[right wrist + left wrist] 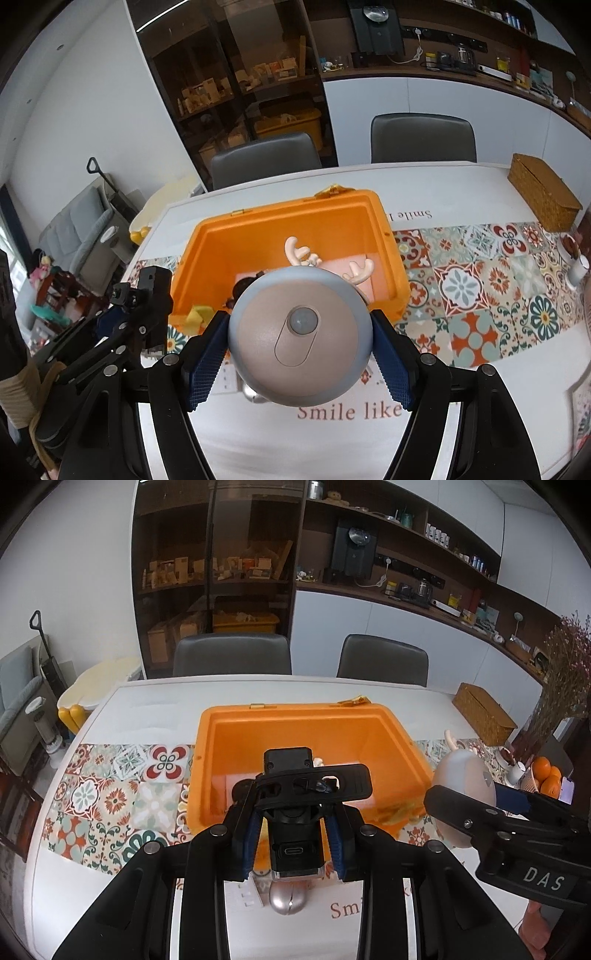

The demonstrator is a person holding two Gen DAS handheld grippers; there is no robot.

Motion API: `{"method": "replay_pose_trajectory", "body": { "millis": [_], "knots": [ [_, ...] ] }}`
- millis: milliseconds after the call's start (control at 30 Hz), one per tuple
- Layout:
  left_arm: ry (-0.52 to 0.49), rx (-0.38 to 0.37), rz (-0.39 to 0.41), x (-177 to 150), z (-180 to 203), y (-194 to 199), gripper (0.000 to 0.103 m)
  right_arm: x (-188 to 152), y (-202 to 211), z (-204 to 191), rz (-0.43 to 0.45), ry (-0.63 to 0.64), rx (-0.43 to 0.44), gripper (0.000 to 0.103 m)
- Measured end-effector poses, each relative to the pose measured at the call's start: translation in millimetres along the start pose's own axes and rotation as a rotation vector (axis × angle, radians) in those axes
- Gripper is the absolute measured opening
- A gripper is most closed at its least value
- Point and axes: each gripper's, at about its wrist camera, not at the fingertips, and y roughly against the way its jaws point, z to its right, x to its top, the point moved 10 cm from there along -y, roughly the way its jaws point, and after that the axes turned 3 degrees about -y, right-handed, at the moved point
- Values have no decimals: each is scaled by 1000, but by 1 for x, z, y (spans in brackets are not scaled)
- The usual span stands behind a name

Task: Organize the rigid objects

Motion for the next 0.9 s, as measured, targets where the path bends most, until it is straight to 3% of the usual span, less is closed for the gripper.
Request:
{"method": "replay_pose_trajectory", "body": {
  "millis": [333, 900],
  "knots": [
    [-5, 16, -30, 23, -6, -20, 32, 29, -17, 0, -11, 5, -39, 75],
    [-75, 6, -205, 30, -7, -85, 32, 45, -89, 16, -220, -24, -94, 75]
  ]
}}
